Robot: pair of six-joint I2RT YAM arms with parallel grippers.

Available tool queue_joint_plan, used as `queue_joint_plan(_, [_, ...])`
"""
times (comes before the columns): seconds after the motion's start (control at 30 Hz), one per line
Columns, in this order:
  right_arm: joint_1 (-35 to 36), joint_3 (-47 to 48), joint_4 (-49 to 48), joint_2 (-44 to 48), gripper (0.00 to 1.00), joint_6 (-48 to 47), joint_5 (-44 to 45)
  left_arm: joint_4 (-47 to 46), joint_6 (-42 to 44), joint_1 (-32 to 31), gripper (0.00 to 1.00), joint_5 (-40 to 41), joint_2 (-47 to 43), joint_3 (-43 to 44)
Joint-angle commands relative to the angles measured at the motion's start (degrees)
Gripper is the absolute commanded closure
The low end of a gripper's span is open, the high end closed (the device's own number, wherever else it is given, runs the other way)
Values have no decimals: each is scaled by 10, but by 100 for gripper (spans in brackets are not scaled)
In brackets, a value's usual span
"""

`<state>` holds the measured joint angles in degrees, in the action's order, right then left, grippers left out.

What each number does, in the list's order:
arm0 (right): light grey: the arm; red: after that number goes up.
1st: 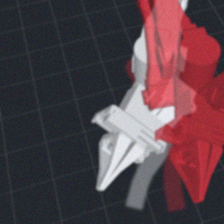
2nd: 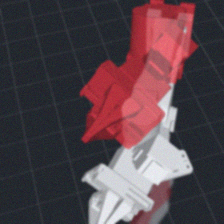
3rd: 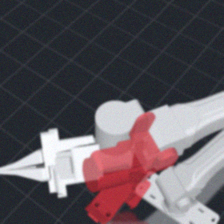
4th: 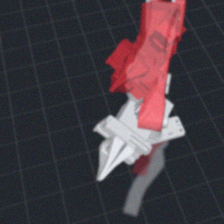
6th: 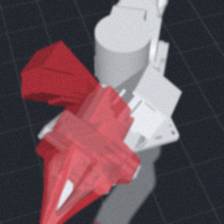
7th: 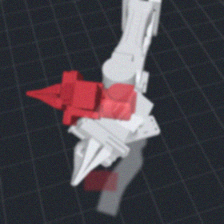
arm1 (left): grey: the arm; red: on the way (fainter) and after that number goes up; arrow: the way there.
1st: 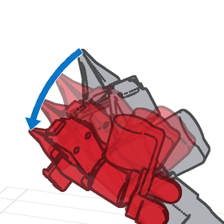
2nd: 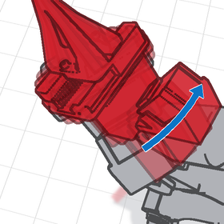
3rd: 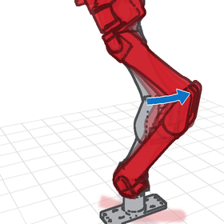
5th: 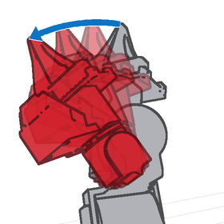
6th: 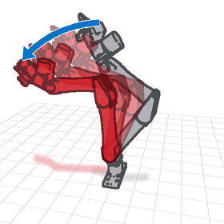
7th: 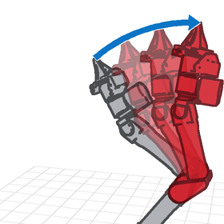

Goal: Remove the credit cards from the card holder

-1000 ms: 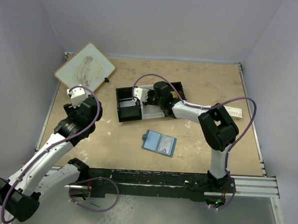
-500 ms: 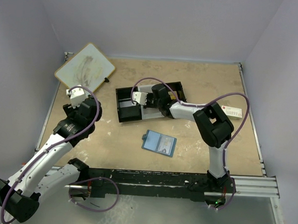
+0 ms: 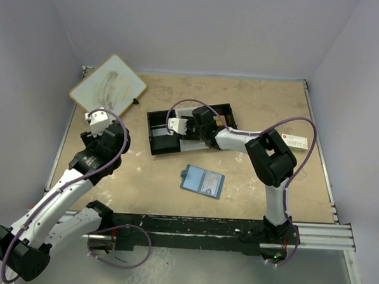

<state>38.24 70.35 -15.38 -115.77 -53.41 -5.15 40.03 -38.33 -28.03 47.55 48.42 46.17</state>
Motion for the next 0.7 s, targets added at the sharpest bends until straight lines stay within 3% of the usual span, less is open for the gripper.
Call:
queue_joint_plan(0.0, [-1, 37, 23, 29, 47, 10, -18, -6, 0, 0, 27, 7, 4, 14])
queue_joint_plan(0.17, [-1, 34, 17, 48, 45, 29, -13, -6, 0, 1, 27, 6, 7, 15])
queue_joint_plan(0.37, [-2, -9, -72, 110, 43, 104, 20, -8, 2, 1, 27, 2, 10, 14])
queue_joint_plan(0.67, [-11, -82, -123, 243, 55, 354, 59, -10, 4, 1, 27, -7, 17, 13])
